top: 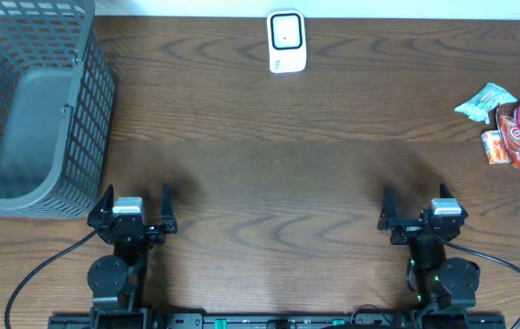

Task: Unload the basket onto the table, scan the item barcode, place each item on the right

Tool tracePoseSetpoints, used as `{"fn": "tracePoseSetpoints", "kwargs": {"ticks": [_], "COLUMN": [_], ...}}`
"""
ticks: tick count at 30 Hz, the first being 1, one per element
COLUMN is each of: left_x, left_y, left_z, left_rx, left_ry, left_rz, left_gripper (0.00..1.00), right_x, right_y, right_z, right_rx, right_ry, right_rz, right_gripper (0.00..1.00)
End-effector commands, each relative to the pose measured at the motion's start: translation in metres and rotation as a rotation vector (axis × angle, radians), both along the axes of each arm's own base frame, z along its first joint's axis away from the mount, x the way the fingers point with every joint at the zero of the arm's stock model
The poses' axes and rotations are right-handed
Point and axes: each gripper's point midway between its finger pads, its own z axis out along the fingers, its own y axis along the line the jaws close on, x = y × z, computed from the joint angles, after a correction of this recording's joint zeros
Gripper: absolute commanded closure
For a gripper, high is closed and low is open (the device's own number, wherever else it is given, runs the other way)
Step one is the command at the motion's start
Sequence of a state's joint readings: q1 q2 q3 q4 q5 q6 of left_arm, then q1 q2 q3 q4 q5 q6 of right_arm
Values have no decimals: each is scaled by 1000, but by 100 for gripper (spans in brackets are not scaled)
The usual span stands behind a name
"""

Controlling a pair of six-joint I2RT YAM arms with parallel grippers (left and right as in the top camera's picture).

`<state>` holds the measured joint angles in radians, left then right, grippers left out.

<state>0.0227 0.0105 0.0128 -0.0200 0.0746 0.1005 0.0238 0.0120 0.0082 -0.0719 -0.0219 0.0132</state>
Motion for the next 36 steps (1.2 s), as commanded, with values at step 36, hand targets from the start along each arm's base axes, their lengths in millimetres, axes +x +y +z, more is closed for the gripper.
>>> {"fn": "tracePoseSetpoints", "kwargs": {"ticks": [36], "left_x": [-2], "left_y": [-9], "left_z": [-13], "left_rx": [-108], "left_ry": [48], "left_rz": [-28], "left_gripper": [2], "right_x": [0], "right_y": [1], "right_z": [-1], "right_rx": [-7], "right_ry": [-1], "right_rz": [3], "right_gripper": [1]}}
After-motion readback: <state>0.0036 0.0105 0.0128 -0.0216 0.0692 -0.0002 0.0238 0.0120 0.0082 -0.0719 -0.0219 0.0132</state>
